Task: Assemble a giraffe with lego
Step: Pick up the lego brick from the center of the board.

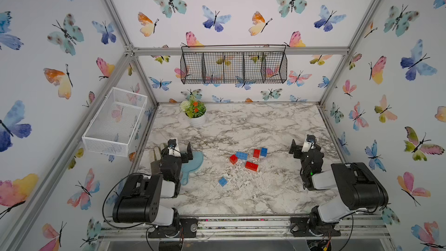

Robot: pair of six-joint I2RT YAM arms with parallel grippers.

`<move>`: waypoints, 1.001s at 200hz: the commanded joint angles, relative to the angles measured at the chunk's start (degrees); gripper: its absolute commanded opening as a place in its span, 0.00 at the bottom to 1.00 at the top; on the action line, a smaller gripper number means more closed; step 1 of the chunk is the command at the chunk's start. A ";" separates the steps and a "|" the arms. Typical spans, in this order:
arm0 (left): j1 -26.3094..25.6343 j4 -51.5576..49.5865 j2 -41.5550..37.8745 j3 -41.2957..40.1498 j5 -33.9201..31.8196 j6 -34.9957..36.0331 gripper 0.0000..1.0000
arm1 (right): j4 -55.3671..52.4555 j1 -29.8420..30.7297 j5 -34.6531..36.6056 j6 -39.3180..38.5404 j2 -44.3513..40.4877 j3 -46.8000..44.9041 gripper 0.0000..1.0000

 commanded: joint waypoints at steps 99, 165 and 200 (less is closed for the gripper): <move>0.38 0.41 0.10 0.71 0.88 -0.08 0.98 | 1.23 0.32 1.02 -0.19 0.42 0.15 0.99; 0.36 -2.52 -1.73 1.48 0.21 0.20 0.98 | 4.15 0.33 1.05 -0.43 -0.02 -0.96 0.99; -0.26 -13.21 -6.70 5.40 -2.43 0.18 0.98 | -13.14 0.37 1.33 0.26 -9.72 3.00 0.99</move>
